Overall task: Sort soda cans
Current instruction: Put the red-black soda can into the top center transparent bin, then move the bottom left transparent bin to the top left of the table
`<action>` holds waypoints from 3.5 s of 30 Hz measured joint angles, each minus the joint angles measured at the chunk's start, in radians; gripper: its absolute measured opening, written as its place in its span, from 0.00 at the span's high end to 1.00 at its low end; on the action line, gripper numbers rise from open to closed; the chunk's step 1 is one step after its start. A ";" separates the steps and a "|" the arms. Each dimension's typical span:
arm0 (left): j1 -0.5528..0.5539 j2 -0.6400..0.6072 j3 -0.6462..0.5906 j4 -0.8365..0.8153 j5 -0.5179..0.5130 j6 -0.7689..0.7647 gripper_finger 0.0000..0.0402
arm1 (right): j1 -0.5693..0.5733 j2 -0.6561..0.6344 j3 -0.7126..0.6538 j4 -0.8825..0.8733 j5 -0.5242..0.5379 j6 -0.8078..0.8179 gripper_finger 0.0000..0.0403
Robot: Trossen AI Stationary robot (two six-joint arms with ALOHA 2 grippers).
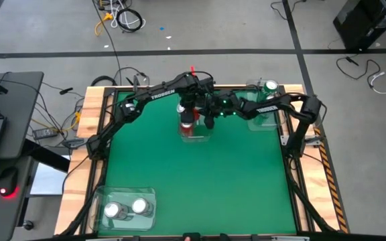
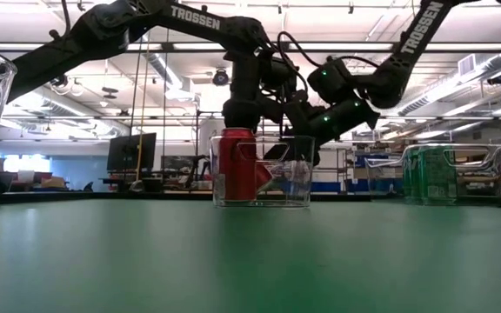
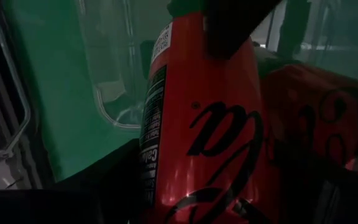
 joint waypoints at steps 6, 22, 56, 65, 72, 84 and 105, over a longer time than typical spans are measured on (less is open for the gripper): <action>0.001 -0.006 0.000 -0.004 -0.022 0.017 0.25 | -0.006 -0.035 0.057 -0.175 -0.006 -0.082 1.00; 0.000 -0.023 0.000 0.001 0.005 0.023 0.25 | 0.004 -0.025 0.067 -0.115 0.019 -0.038 1.00; -0.077 -0.053 -0.018 -0.035 -0.126 0.097 0.20 | 0.004 -0.466 -0.017 -0.603 0.133 -0.134 0.98; -0.080 -0.043 -0.023 0.006 -0.130 0.066 0.07 | 0.030 -0.466 -0.041 -0.563 0.133 -0.119 0.90; -0.080 -0.043 -0.083 0.015 -0.135 0.064 0.07 | 0.035 -0.466 -0.041 -0.549 0.132 -0.127 0.86; -0.078 -0.043 -0.061 0.005 -0.165 0.051 0.18 | 0.035 -0.466 -0.041 -0.539 0.131 -0.137 0.86; 0.043 -0.208 0.000 0.058 -0.031 0.045 0.68 | 0.035 -0.510 -0.041 -0.565 0.122 -0.207 0.92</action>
